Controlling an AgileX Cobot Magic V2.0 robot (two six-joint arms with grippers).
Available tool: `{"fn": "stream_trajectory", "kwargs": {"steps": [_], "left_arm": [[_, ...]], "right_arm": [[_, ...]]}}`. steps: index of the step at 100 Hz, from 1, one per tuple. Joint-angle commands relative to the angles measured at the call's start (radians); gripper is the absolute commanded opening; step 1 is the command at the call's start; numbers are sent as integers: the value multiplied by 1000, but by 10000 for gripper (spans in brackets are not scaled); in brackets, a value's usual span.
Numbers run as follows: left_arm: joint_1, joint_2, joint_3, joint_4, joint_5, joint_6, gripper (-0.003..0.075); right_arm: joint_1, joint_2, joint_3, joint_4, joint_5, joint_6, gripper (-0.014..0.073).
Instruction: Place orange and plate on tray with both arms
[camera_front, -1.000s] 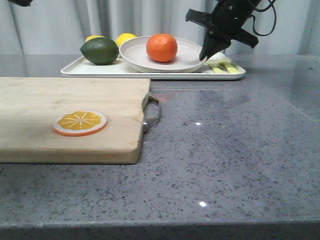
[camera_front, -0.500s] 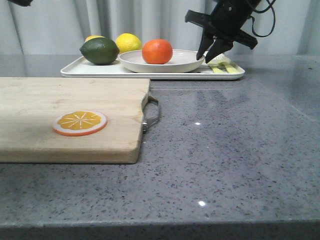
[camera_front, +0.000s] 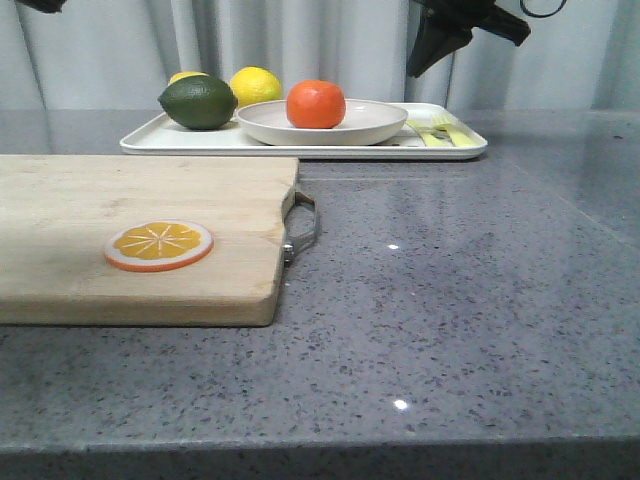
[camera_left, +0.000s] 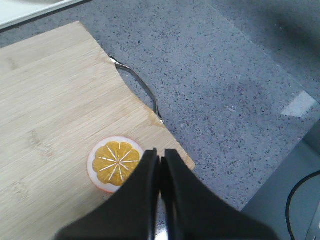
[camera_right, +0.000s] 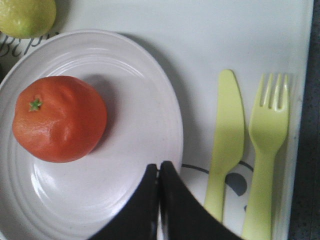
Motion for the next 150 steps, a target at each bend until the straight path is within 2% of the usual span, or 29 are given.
{"fn": "stream_trajectory", "kwargs": {"steps": [1,30,47,86,126,150], "left_arm": [[2,-18,-24,-23,-65,-10,-19],[2,-18,-24,-23,-88,-10,-19],[2,-18,-24,-23,-88,-10,-19],[2,-35,14,-23,-123,-10,-19],[2,-235,154,-23,-167,-10,-19],[2,-401,218,-23,-165,-10,-19]], "right_arm": [[3,-105,-36,8,88,-5,-60],[3,-223,-22,8,91,-5,-60],[3,-341,93,-16,91,-31,-60],[3,-680,560,-136,60,-64,-60],[3,-1071,1097,-152,-240,-110,-60],[3,-1311,1384,-152,-341,-110,-60]]}}
